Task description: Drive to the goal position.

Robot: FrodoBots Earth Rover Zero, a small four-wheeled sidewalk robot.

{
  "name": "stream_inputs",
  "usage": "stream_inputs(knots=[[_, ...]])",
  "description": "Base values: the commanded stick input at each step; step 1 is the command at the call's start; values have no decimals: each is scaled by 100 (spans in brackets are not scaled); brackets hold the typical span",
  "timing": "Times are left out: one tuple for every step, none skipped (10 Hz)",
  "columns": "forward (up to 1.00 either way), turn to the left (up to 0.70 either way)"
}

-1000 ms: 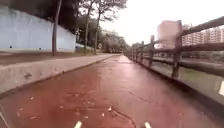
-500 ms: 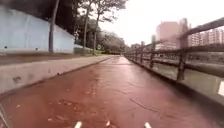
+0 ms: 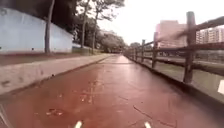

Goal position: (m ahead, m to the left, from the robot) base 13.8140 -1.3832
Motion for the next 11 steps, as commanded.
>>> stream_inputs(knots=[[50, 0], [50, 0], [50, 0], [50, 0], [50, 0], [50, 0], [50, 0], [50, 0], [50, 0], [50, 0], [50, 0]])
